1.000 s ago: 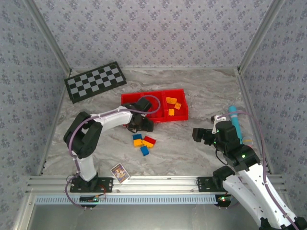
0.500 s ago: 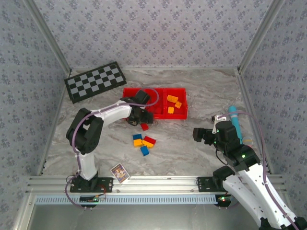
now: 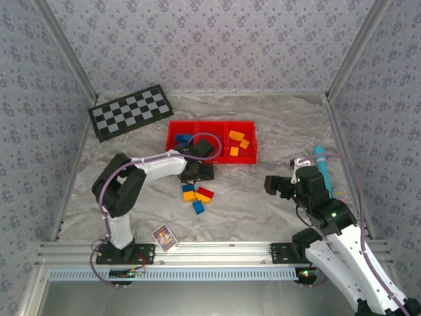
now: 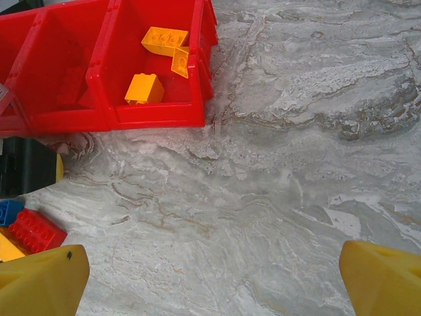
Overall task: Sort the legos into containers by color
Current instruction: Pick up the lego from the center of the table.
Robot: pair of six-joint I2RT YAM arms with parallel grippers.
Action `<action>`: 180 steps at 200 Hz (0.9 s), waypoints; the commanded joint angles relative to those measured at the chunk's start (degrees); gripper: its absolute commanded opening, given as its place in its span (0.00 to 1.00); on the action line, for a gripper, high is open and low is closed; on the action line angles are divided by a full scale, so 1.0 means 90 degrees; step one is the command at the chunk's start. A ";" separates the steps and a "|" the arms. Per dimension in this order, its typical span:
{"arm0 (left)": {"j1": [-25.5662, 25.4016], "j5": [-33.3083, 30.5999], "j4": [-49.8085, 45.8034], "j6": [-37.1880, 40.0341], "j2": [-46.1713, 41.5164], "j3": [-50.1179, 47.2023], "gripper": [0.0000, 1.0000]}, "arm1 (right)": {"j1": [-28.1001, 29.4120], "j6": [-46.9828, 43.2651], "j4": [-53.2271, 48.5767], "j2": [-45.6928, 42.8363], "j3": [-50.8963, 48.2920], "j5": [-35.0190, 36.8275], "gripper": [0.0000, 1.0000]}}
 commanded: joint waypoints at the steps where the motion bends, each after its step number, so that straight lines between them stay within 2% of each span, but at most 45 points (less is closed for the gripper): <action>1: -0.0065 -0.0505 0.0239 -0.0713 -0.0230 -0.0144 0.78 | 0.0054 0.0046 -0.0029 -0.0041 -0.0006 0.0103 1.00; 43: -0.0067 -0.1398 0.0600 -0.1503 -0.0451 -0.0541 0.76 | 0.0049 0.0048 -0.0014 -0.0080 -0.0011 0.0113 1.00; 61: -0.0134 -0.1825 0.0803 -0.1980 -0.0571 -0.0738 0.72 | 0.0061 0.0055 -0.0013 -0.0080 -0.0016 0.0113 1.00; 78: -0.0382 -0.2694 0.0522 -0.2611 -0.0637 -0.0725 0.70 | 0.0064 0.0056 -0.0016 -0.0081 -0.0015 0.0115 1.00; 92: -0.0536 -0.3025 0.0218 -0.2722 -0.0552 -0.0475 0.70 | 0.0073 0.0056 -0.0028 -0.0100 -0.0015 0.0120 1.00; 139: -0.0613 -0.2931 0.0088 -0.2794 -0.0232 -0.0277 0.69 | 0.0077 0.0058 -0.0031 -0.0115 -0.0012 0.0124 1.00; 180: -0.0519 -0.2684 0.0141 -0.2522 -0.0162 -0.0301 0.63 | 0.0105 0.0066 -0.0004 -0.0139 -0.0025 0.0142 1.00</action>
